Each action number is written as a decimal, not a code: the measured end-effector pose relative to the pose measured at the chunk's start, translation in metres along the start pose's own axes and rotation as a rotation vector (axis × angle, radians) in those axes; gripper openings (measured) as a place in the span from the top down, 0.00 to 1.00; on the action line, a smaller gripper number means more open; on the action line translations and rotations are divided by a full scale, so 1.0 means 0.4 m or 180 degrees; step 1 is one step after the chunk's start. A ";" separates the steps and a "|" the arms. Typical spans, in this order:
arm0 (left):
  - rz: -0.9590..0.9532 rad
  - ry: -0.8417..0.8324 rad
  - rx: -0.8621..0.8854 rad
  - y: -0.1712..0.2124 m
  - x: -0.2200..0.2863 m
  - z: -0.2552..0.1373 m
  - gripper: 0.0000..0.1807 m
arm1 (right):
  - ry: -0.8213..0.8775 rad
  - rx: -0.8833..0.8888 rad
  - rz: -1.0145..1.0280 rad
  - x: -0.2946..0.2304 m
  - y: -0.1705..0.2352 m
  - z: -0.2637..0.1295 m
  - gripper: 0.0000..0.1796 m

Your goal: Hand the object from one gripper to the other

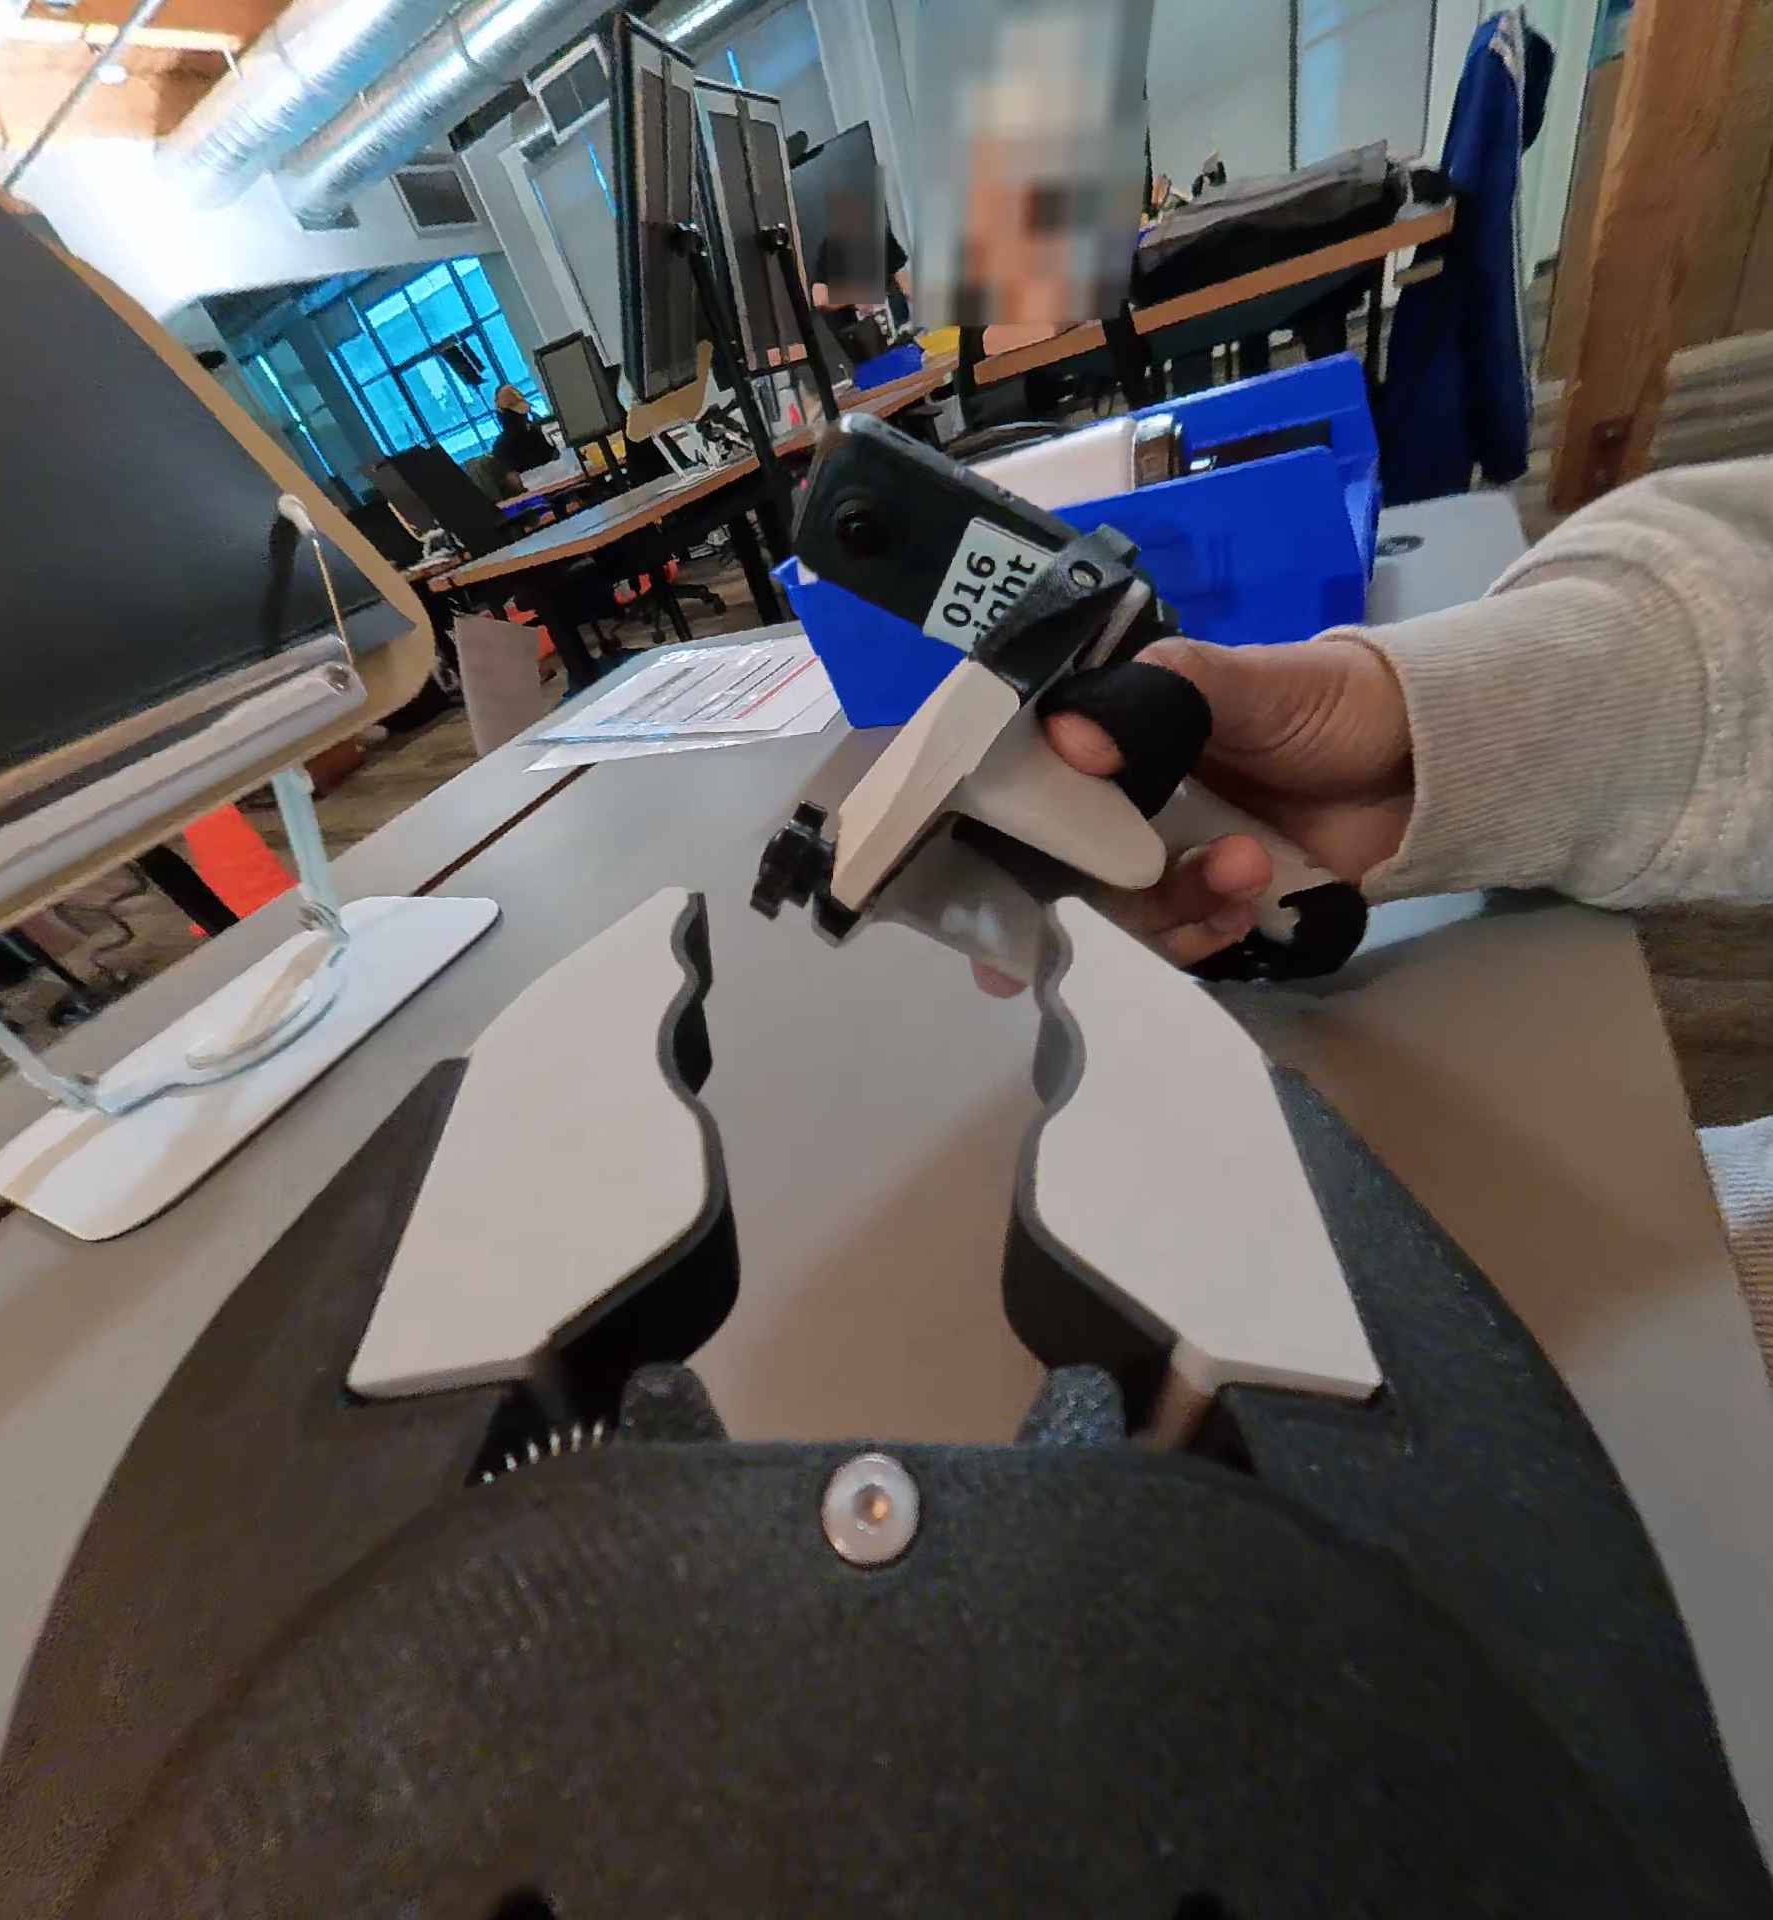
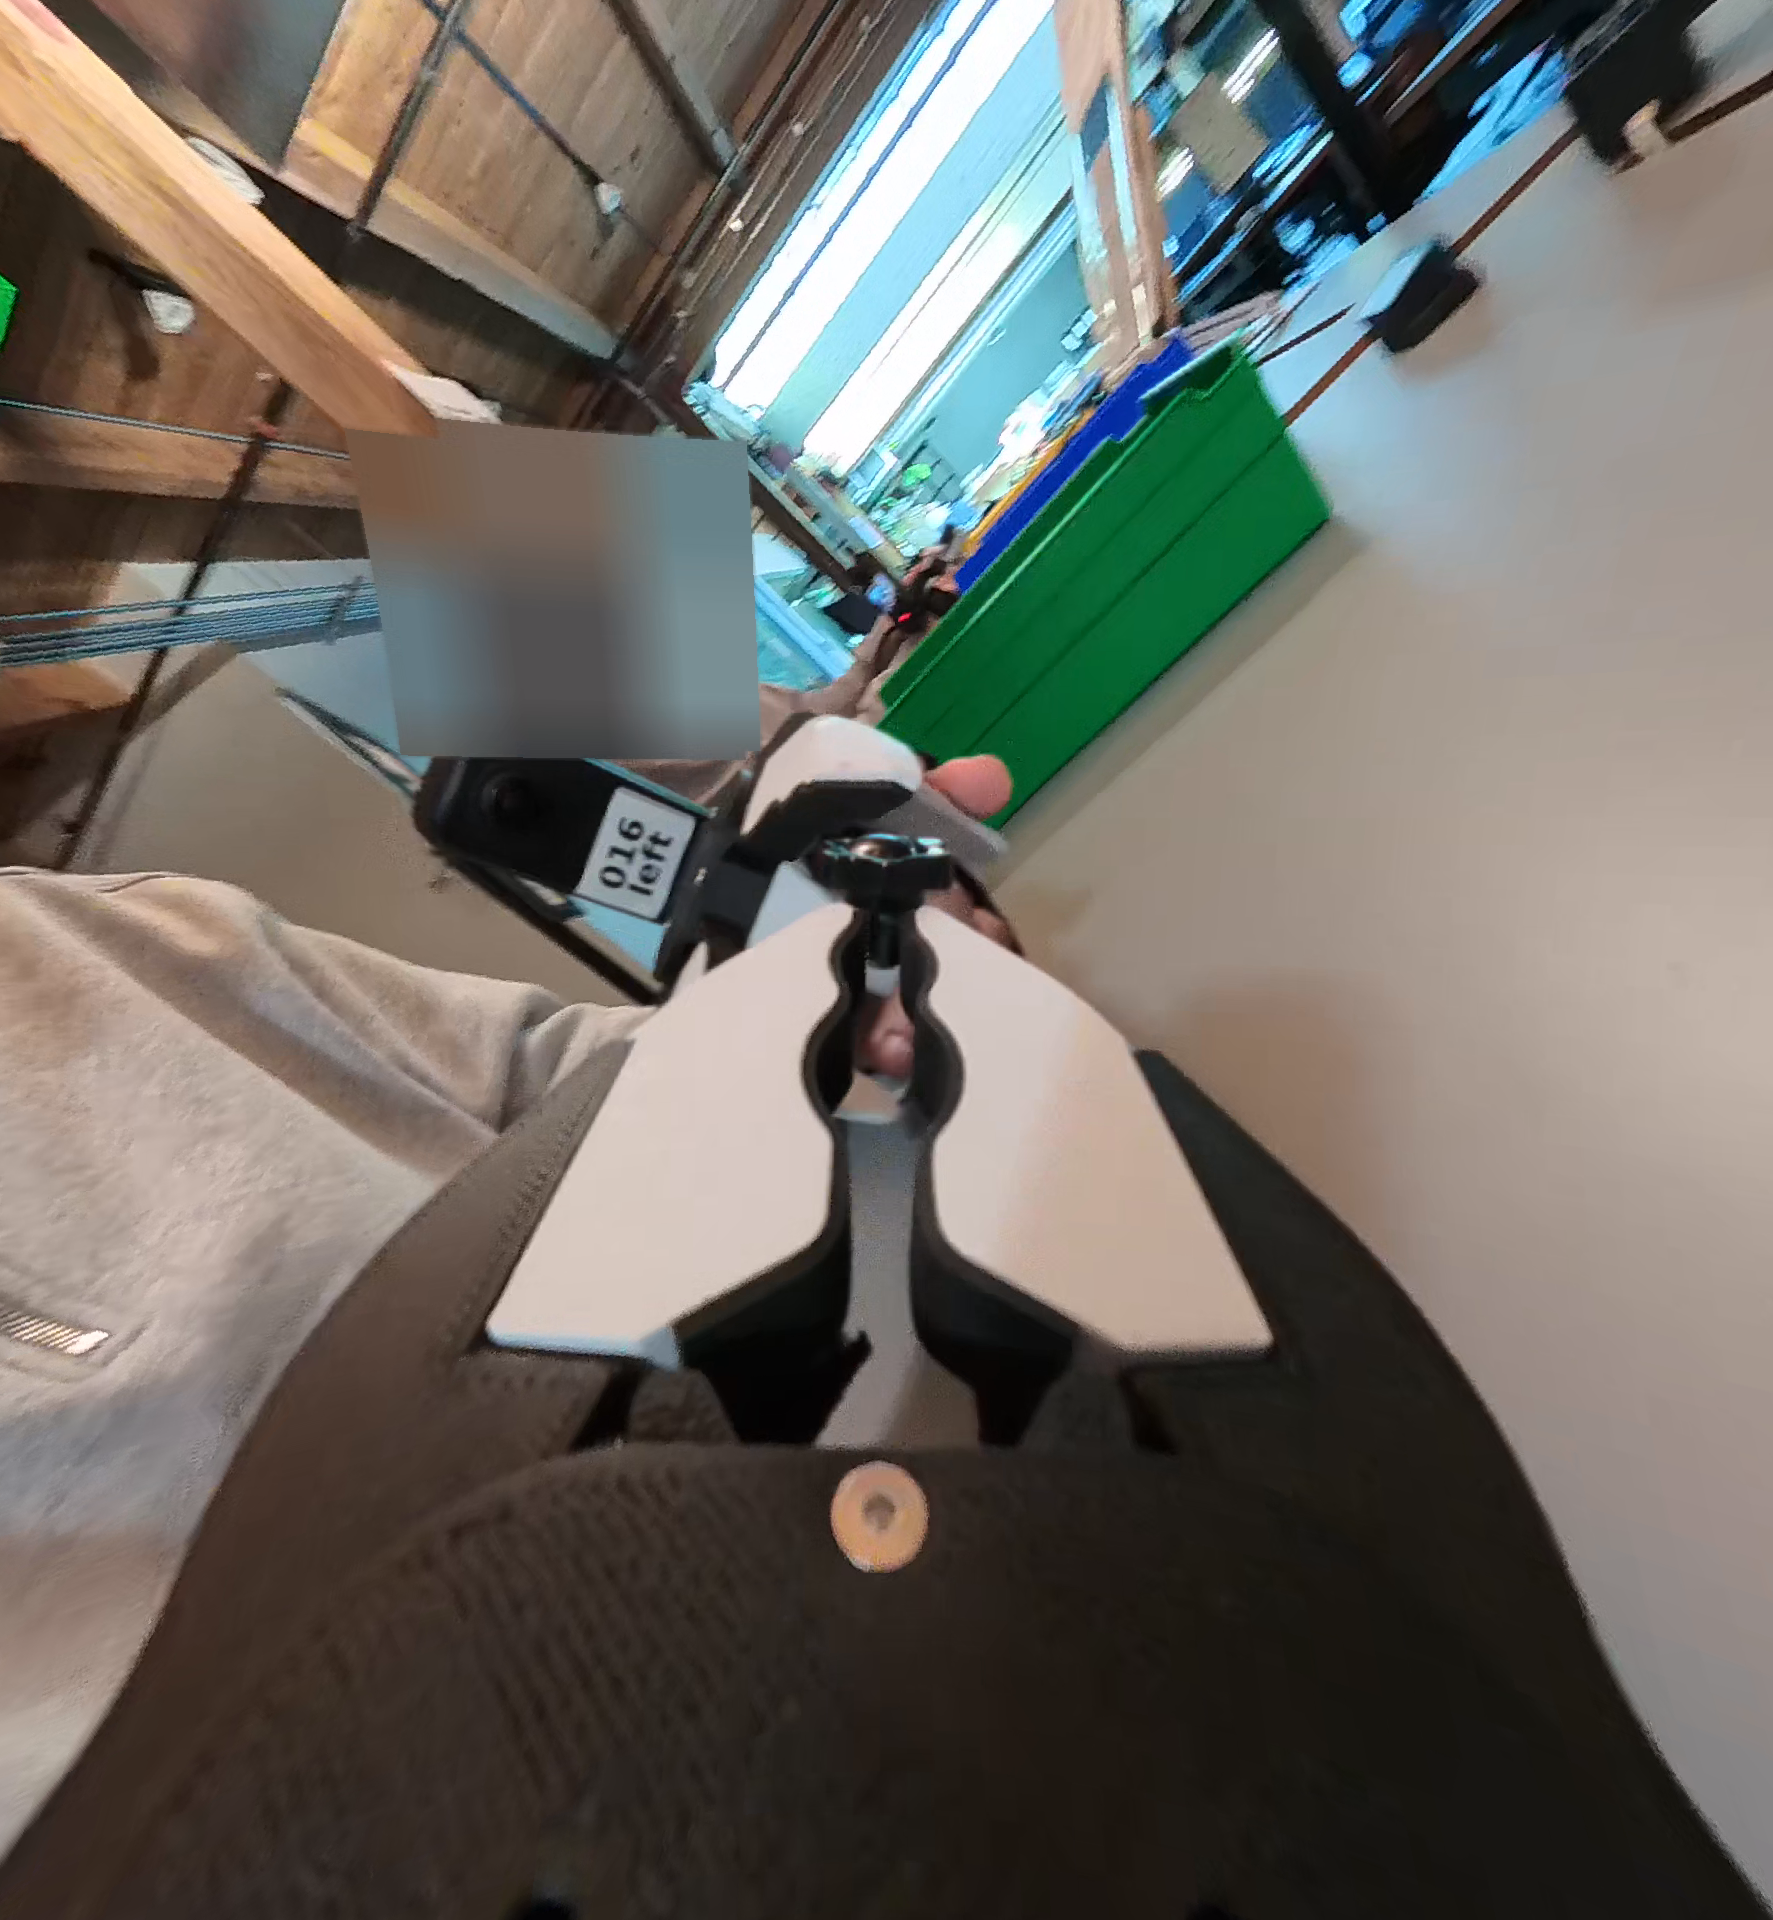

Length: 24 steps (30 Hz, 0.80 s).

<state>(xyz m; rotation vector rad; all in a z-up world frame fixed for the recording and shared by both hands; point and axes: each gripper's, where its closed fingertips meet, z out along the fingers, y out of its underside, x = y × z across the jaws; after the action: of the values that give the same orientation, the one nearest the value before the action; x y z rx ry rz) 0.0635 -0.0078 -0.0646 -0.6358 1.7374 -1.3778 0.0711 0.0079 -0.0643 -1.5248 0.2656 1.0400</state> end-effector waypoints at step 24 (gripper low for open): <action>-0.1616 0.0613 0.0688 -0.062 -0.025 -0.032 0.81 | 0.0316 0.0098 -0.1926 -0.046 0.015 0.052 0.97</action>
<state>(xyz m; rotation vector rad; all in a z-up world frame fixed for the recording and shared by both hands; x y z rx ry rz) 0.0558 0.0004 -0.0372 -0.8842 1.6007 -2.0030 0.0473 0.0177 -0.0528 -1.4955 -0.1125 0.4792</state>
